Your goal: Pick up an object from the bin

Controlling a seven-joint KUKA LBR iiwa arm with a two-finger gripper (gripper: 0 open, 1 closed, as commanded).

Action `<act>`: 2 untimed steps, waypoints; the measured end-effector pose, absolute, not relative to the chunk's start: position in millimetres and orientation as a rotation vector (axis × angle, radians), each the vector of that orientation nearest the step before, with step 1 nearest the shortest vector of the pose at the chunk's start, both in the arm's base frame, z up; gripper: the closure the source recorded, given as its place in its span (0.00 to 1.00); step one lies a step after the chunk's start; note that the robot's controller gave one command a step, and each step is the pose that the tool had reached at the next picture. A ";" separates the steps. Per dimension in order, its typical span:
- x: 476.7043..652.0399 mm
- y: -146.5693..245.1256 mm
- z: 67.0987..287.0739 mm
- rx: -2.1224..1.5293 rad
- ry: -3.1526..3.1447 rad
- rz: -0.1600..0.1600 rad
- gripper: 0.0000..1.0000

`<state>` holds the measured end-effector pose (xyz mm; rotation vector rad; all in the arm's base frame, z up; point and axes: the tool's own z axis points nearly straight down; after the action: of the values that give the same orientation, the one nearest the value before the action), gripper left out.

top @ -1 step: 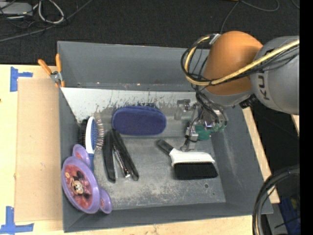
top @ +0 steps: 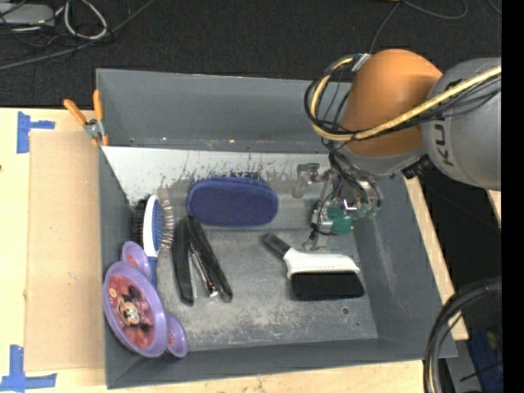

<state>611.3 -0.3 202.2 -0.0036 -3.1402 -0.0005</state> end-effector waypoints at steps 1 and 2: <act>581.7 -44.2 127.9 0.182 -3.134 -0.001 0.00; 555.8 -76.6 119.5 0.219 -3.137 -0.003 0.00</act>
Offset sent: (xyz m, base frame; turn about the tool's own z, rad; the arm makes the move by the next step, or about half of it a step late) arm -0.0540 -0.0751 -0.0821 -0.1457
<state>555.8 -76.6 119.5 0.2187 -3.1372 -0.0032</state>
